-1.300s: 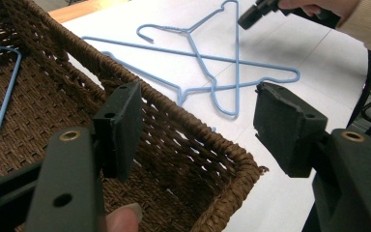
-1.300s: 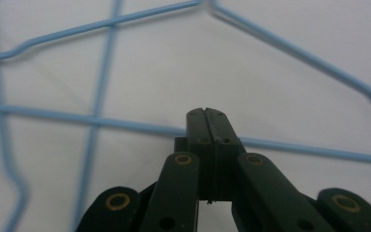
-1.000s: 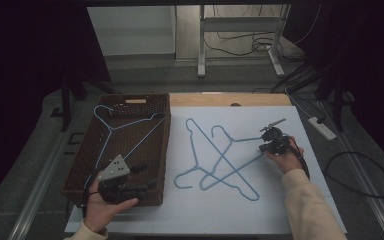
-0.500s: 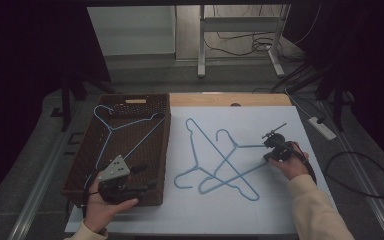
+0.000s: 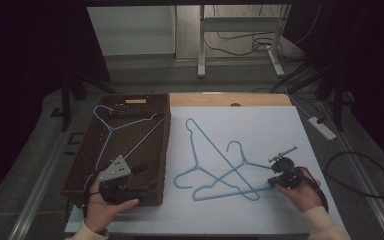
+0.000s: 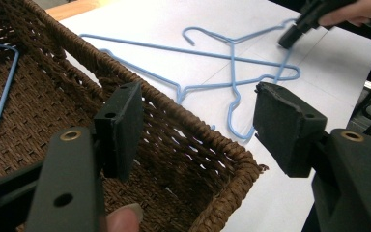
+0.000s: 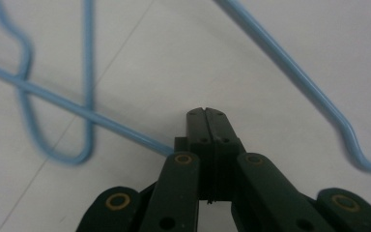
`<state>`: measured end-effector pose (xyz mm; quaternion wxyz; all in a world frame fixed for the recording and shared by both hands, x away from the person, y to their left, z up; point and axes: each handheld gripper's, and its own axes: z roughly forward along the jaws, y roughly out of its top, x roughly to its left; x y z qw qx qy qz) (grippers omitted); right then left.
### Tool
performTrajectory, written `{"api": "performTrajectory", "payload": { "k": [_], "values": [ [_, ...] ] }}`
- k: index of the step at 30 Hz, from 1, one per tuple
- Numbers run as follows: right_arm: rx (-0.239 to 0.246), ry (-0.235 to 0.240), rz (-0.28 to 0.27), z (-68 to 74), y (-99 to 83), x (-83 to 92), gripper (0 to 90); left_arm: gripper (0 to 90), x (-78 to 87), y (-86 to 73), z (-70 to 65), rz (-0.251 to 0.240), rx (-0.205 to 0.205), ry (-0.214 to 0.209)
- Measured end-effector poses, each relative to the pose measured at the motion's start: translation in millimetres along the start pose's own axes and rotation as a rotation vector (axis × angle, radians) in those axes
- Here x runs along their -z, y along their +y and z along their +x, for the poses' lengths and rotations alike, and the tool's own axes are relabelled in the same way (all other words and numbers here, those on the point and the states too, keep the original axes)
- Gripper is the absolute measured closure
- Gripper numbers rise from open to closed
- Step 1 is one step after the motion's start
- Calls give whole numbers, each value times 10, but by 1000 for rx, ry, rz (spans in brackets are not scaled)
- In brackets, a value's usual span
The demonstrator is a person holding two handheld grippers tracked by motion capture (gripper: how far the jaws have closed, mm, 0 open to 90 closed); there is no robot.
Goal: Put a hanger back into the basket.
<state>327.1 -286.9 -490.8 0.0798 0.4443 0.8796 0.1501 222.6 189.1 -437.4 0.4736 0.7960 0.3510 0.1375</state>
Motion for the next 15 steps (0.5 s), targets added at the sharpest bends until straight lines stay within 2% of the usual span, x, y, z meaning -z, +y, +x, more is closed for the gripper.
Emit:
{"api": "performTrajectory", "payload": {
  "k": [2,8,12,15],
  "values": [
    [17,9,-2,101,-92,26,898,362,2,1,-1,0,0,0],
    [52,31,13,216,-169,73,898,362,3,-1,2,-1,0,1],
    [109,61,-47,302,-9,126,898,362,5,1,0,-1,1,2],
    [208,71,-88,455,203,107,898,362,7,1,1,-2,1,3]
  ]
}}
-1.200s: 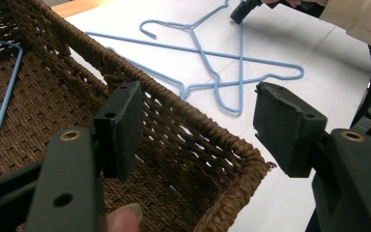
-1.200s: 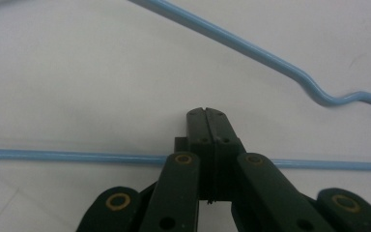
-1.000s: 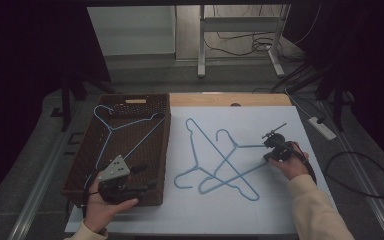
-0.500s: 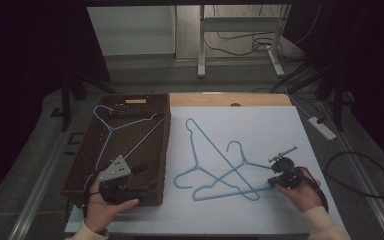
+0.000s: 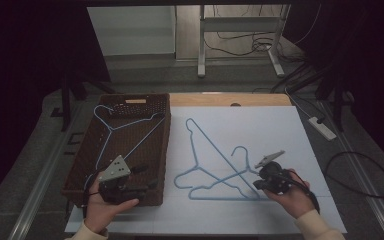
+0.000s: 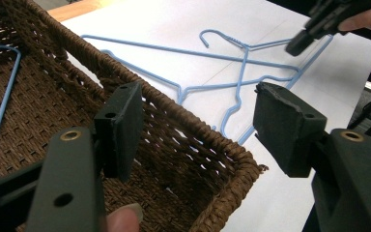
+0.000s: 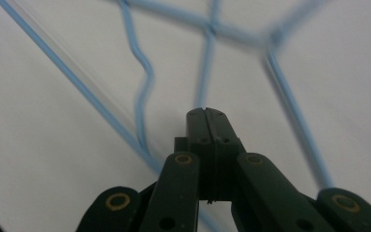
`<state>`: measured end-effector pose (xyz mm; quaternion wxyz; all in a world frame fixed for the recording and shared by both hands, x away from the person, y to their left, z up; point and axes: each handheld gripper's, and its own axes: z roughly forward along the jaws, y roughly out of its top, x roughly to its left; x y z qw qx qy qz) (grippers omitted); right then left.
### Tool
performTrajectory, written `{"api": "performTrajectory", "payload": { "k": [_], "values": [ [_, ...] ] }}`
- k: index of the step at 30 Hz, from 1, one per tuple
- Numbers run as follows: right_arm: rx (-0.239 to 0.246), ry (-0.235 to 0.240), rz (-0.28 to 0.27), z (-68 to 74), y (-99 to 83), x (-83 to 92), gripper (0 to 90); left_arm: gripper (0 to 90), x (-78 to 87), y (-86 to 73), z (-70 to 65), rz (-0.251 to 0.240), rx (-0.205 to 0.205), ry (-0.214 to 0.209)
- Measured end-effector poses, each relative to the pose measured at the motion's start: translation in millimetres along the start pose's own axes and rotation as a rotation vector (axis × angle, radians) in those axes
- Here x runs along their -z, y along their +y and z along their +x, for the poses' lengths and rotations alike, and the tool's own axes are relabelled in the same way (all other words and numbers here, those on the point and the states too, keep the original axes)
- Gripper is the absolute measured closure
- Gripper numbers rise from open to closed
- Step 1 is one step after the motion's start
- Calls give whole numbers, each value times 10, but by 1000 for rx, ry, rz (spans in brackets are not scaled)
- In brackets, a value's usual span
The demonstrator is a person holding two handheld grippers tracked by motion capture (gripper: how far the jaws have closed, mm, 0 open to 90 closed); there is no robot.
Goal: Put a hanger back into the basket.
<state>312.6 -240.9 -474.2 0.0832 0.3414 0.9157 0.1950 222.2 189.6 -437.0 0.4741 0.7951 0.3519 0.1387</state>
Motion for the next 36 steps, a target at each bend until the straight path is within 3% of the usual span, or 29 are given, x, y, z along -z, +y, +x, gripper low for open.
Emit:
{"api": "performTrajectory", "payload": {
  "k": [3,4,5,8,12,14,22,31,36],
  "values": [
    [99,14,-18,91,237,-119,898,362,1,-2,1,0,0,-1],
    [99,14,-18,91,237,-119,898,362,3,-3,2,1,1,0],
    [156,21,2,148,376,-237,898,362,9,-6,6,-2,2,0],
    [233,23,40,206,481,-392,898,362,21,-6,14,-3,2,2],
    [293,20,75,252,534,-506,898,362,34,-10,32,-6,6,3],
    [306,9,54,249,564,-512,898,362,31,-12,33,-5,5,2],
    [285,-7,22,204,702,-599,898,362,20,-9,19,-1,1,2],
    [201,-61,10,153,849,-675,898,362,7,-15,19,3,1,0],
    [163,-71,-28,72,831,-569,898,362,10,-17,24,1,4,1]
  ]
}}
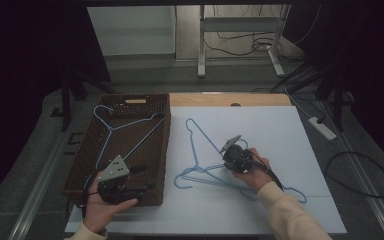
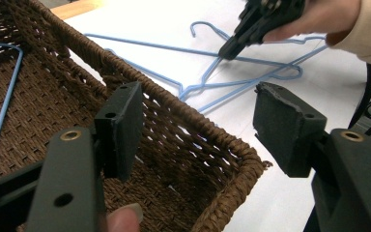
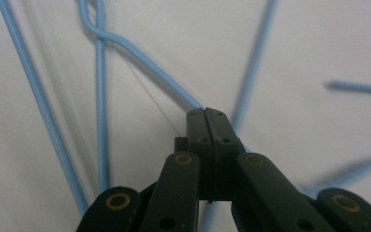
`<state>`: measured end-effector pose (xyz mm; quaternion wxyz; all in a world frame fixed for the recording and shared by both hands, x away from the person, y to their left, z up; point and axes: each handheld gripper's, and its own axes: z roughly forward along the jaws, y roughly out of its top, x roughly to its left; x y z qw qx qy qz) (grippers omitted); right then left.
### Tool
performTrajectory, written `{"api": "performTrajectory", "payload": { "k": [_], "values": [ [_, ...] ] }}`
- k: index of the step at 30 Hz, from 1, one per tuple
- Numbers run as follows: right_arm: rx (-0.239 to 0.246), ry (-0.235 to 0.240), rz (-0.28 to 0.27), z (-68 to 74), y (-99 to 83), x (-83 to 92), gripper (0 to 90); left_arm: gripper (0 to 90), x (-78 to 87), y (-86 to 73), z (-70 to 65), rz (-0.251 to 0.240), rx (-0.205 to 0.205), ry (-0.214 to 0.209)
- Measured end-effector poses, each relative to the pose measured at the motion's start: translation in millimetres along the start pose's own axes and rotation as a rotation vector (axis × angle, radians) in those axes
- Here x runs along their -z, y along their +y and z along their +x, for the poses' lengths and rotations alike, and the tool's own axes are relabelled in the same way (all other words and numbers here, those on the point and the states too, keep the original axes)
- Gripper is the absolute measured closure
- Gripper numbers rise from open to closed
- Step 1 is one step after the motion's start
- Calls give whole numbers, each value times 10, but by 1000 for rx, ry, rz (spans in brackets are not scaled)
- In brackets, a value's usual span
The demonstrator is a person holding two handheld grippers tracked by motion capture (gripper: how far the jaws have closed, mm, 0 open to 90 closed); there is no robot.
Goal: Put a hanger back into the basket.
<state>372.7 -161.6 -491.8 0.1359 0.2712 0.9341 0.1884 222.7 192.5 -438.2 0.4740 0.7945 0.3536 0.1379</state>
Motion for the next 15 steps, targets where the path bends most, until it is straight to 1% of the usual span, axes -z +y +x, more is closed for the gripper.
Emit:
{"api": "performTrajectory", "payload": {
  "k": [1,2,3,5,6,7,9,11,12,14,15],
  "values": [
    [-19,-4,-9,-44,-37,61,898,362,0,-1,3,1,0,1],
    [-36,-14,-20,-119,-105,137,899,362,0,-2,5,1,0,1],
    [-56,-21,-20,-164,-157,182,899,362,0,-3,6,1,1,1],
    [-109,-37,-12,-298,-328,288,898,363,-1,-3,3,1,1,1],
    [-109,-37,-12,-298,-328,288,898,362,-1,-3,3,1,1,1],
    [-135,-48,-4,-364,-426,333,898,362,0,-1,1,2,-2,0],
    [-192,-83,37,-528,-718,411,898,363,-1,4,-3,1,-2,0],
    [-232,-101,63,-609,-902,432,898,362,-3,6,-7,-2,-3,0],
    [-245,-107,78,-647,-998,447,898,363,-3,6,-8,-2,-2,1],
    [-276,-116,89,-687,-1157,481,898,363,-4,5,-6,-1,-1,3],
    [-284,-121,92,-699,-1222,496,899,363,-5,5,-5,0,0,3]
  ]
}}
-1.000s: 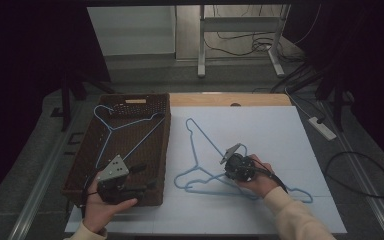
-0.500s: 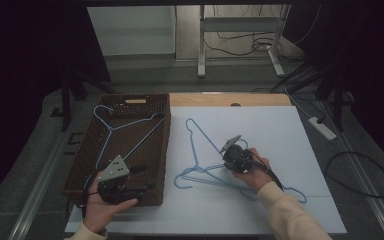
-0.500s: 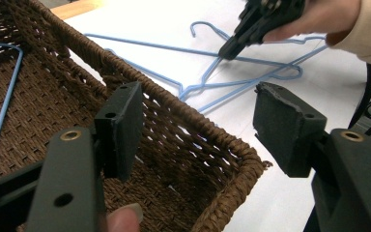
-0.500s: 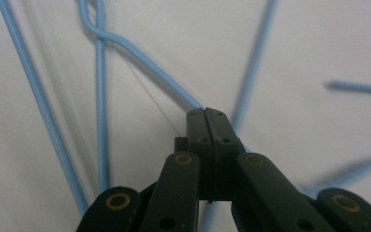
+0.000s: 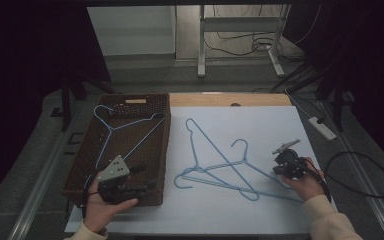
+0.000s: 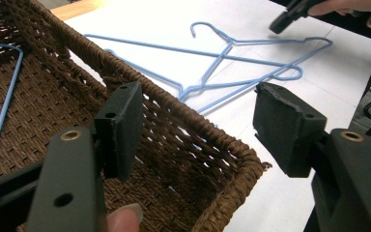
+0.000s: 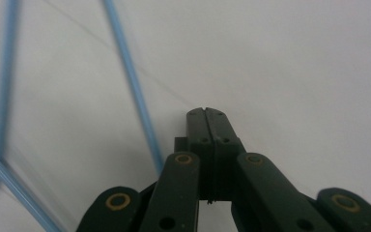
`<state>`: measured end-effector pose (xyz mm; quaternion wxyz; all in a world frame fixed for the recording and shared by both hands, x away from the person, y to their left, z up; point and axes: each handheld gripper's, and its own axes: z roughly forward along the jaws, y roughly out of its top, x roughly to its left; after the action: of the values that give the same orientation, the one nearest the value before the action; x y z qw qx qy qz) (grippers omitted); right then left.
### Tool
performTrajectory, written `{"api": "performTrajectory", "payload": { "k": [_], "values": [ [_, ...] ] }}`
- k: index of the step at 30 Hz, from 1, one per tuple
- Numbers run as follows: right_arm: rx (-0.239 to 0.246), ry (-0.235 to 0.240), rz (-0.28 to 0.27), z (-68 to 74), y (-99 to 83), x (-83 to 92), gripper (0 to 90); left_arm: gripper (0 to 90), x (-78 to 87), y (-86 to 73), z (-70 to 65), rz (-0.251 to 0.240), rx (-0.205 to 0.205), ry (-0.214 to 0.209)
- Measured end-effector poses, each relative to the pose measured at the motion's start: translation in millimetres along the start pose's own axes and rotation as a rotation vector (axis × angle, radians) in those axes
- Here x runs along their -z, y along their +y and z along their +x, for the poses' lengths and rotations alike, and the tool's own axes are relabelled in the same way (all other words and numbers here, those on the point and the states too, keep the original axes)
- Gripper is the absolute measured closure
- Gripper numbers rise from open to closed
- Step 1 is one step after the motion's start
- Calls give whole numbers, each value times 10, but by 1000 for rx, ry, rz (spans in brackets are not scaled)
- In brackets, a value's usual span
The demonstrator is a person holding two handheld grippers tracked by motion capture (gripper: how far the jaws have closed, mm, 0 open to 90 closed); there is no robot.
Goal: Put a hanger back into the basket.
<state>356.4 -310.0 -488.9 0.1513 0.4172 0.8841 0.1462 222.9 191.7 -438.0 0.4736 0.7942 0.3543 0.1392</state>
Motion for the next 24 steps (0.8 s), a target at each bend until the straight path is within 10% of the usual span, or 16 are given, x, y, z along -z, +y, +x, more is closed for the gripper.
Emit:
{"api": "performTrajectory", "payload": {
  "k": [8,24],
  "values": [
    [-20,29,22,-17,-229,77,899,363,-15,11,-11,3,-5,-1],
    [-42,179,62,584,-584,320,899,363,-77,69,5,1,-17,-23]
  ]
}}
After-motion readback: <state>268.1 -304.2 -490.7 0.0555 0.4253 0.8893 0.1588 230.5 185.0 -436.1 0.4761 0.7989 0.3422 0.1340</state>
